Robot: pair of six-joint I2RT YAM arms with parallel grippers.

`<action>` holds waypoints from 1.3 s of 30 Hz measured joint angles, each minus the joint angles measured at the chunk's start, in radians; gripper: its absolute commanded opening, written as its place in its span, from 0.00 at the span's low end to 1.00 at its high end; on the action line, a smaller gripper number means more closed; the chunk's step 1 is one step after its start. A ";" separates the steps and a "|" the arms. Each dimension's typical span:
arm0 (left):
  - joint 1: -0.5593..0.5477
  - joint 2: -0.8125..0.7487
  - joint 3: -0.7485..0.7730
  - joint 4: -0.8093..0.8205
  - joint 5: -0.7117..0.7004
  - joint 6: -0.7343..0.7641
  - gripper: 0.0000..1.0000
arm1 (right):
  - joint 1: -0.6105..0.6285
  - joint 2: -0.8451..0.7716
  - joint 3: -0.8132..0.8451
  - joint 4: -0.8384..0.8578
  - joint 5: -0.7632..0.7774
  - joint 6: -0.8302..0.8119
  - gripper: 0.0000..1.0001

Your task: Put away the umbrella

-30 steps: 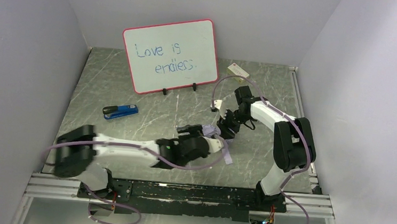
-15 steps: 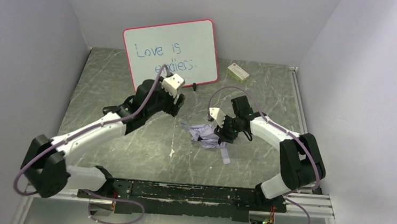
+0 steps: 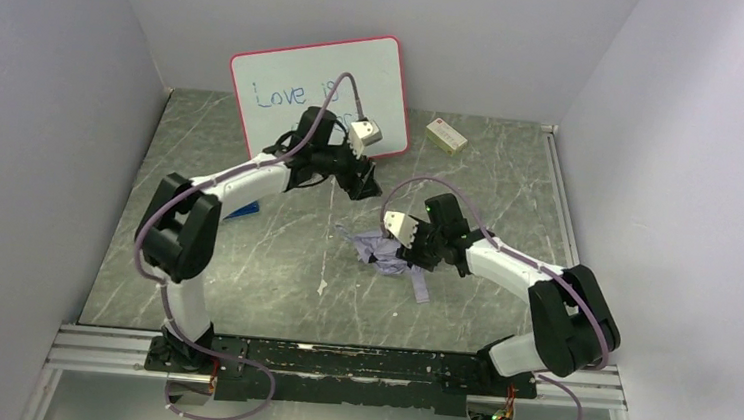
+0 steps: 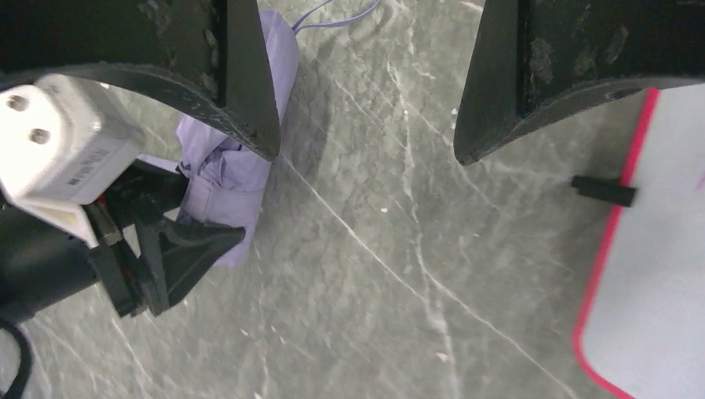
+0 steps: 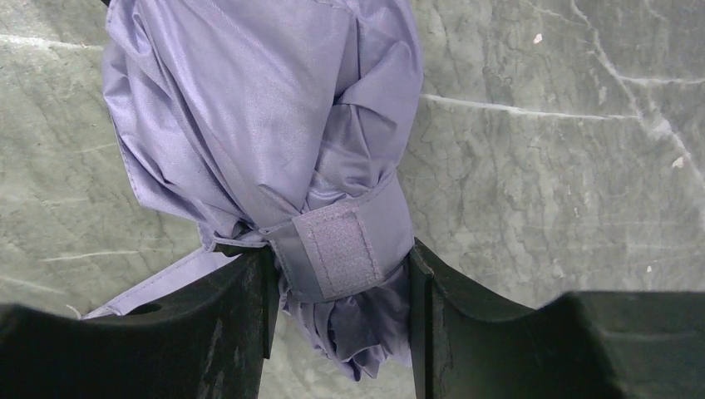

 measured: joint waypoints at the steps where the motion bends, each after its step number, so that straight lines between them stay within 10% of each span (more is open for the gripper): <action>1: -0.005 0.034 0.029 -0.027 0.026 0.016 0.81 | 0.003 -0.003 -0.006 0.012 0.007 0.000 0.26; 15: -0.138 0.290 0.206 -0.355 0.071 0.217 0.86 | 0.019 -0.018 -0.039 0.069 0.041 -0.030 0.25; 39: -0.137 0.307 0.172 -0.369 0.112 0.214 0.82 | 0.029 -0.025 -0.043 0.066 0.054 -0.052 0.24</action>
